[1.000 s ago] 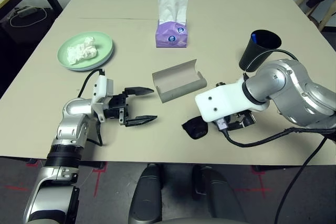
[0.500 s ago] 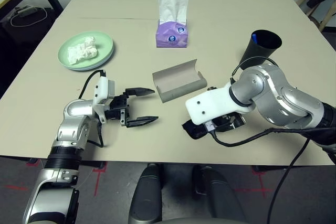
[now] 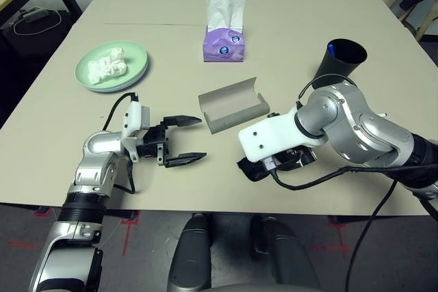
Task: Organize and tidy the items on the table.
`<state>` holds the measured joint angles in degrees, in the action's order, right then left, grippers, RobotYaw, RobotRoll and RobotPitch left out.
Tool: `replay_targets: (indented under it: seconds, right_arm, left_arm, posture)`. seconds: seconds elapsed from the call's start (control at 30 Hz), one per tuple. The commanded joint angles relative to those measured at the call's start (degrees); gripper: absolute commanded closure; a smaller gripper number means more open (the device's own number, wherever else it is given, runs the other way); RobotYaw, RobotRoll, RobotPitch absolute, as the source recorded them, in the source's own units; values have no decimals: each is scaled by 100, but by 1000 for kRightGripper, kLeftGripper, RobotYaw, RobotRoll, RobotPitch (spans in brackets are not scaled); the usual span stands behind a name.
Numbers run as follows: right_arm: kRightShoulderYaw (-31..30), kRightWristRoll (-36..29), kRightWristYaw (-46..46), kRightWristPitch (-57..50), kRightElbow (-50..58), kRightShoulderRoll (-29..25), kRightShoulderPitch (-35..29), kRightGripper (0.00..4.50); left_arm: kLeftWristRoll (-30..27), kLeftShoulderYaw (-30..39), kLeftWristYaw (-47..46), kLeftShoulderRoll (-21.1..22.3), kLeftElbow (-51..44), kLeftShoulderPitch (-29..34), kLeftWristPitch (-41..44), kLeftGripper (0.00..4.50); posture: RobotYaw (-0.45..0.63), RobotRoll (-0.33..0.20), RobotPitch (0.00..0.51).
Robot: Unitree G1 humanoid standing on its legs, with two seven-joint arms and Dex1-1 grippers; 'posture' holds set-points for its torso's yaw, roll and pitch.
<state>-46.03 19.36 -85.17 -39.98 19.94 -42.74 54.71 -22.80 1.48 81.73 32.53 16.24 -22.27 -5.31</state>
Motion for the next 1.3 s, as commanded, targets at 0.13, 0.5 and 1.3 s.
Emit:
replay_targets:
  seconds: [0.13, 0.5, 1.3]
  right_arm:
    - [-19, 67, -65, 25, -89, 73, -60, 0]
    - [-5, 145, -88, 167, -172, 93, -100, 566]
    - [345, 68, -283, 535, -236, 94, 64, 4078]
  left_arm:
    - [-23, -71, 24, 21, -158, 56, -43, 22]
    - [-10, -64, 8, 55, -205, 98, -39, 0]
    - [29, -75, 5, 49, -58, 8, -107, 0]
  posture:
    - [189, 0, 196]
    - [194, 0, 195]
    - [182, 0, 178]
